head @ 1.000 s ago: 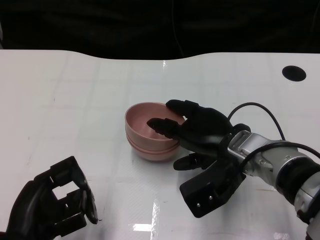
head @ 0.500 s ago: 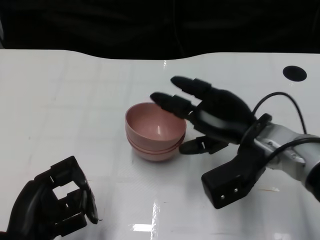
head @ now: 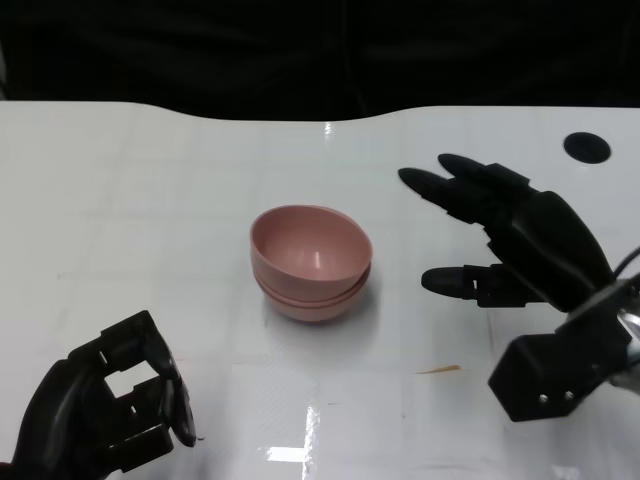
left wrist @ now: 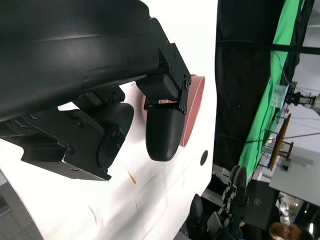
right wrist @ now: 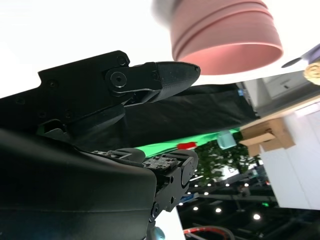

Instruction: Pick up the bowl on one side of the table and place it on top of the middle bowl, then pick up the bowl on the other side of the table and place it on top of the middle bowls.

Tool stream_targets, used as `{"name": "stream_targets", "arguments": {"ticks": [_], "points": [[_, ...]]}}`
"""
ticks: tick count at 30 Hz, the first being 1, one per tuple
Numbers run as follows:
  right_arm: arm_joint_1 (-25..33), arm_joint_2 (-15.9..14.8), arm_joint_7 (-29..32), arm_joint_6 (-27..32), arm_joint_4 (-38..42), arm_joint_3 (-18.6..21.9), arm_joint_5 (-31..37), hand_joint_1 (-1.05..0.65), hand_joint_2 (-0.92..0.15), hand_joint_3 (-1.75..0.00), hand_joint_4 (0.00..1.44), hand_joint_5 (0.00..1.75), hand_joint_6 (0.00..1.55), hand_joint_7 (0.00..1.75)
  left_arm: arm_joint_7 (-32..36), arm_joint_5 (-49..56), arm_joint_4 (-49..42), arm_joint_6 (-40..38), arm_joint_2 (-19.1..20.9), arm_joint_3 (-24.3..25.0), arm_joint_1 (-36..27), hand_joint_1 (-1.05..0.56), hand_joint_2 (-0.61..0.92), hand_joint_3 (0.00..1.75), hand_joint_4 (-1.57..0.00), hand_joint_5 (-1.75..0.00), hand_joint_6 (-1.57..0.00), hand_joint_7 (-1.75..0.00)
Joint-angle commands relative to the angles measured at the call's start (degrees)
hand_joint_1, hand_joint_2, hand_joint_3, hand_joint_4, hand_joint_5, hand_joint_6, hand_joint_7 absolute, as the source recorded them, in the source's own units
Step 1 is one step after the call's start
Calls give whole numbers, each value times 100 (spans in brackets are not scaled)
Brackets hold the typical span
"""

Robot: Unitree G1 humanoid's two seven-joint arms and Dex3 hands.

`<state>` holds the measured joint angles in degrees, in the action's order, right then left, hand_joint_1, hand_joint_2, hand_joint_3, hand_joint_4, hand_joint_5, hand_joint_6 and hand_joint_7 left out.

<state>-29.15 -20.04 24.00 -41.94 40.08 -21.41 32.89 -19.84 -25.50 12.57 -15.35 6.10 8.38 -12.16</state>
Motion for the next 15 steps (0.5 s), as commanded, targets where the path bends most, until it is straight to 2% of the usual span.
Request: {"name": "stream_targets", "arguments": {"ticks": [1, 15], "points": [[468, -82, -18, -97, -103, 305, -264, -56, -92, -22, 40, 13, 44, 8, 33, -26, 83, -56, 84, 61, -11, 26, 78, 134, -92, -175, -74, -175], [555, 4, -204, -98, -207, 523, -196, -56, -92, -22, 42, 10, 46, 5, 26, -18, 94, -80, 74, 74, -9, 26, 77, 135, -93, -175, -73, -175]]}}
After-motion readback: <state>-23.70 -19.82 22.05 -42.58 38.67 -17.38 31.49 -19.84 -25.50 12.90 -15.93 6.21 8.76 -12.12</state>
